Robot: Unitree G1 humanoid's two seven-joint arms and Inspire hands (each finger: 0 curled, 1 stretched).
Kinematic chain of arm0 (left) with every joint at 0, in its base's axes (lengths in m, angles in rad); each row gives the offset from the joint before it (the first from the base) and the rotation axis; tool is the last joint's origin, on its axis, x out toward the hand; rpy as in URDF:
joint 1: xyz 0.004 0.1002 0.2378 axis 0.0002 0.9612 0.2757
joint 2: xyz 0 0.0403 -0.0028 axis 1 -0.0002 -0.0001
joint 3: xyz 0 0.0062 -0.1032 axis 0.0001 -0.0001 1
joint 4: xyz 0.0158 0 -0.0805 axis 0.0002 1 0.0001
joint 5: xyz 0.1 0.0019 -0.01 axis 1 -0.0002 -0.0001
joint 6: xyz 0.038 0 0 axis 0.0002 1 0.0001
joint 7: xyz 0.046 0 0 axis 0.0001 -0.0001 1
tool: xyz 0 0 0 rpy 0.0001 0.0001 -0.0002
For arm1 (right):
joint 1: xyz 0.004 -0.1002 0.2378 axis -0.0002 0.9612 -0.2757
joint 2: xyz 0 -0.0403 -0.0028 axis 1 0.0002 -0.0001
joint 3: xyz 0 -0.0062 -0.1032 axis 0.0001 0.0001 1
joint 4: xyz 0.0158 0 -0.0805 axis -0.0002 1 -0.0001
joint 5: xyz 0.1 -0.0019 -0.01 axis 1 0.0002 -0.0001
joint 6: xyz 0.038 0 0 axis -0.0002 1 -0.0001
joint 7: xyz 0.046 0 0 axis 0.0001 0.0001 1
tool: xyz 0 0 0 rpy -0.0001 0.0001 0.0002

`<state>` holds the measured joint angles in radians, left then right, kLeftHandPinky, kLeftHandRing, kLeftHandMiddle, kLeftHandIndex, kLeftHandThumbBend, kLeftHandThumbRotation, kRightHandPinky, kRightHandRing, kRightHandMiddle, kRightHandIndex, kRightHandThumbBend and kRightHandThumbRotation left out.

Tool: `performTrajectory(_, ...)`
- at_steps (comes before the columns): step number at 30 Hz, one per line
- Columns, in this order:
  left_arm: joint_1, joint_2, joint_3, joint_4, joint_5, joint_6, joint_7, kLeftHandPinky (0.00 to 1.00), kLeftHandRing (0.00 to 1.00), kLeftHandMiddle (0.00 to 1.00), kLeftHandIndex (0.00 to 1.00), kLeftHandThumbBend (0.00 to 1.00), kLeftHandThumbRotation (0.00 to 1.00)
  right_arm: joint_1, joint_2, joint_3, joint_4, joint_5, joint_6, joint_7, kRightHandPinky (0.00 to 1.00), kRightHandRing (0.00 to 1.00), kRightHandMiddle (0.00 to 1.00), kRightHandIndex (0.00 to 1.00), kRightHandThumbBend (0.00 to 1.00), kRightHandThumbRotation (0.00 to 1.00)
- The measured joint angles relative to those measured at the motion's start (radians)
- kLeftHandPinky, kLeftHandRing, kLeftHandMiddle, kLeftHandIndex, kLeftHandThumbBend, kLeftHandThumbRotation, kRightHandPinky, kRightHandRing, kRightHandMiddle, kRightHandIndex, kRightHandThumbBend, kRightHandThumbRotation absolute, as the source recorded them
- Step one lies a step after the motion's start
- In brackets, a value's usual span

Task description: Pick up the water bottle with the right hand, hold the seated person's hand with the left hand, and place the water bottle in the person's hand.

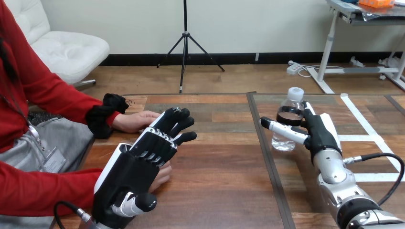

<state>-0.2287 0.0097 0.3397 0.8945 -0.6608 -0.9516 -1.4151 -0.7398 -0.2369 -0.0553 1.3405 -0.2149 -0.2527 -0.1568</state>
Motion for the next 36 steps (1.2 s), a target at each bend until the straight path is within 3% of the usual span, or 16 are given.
performTrajectory(8,0.004,0.006,0.007,-0.003,0.0,0.004,0.001,0.88,0.93,0.93,0.92,1.0,0.6,-0.008,0.003,-0.001,0.001,0.004,0.0,0.016,0.92,0.97,0.98,1.0,1.0,0.39)
performTrajectory(28,0.025,0.016,0.029,-0.033,-0.001,0.029,0.025,0.88,0.92,0.92,0.9,1.0,0.6,-0.036,0.015,0.0,0.003,-0.008,0.019,0.019,0.85,0.95,0.95,1.0,1.0,0.37)
performTrajectory(36,0.035,0.019,0.033,-0.05,-0.004,0.084,0.032,0.88,0.91,0.91,0.88,1.0,0.56,-0.05,0.015,-0.001,0.004,-0.008,0.019,0.019,0.84,0.93,0.94,0.99,1.0,0.36)
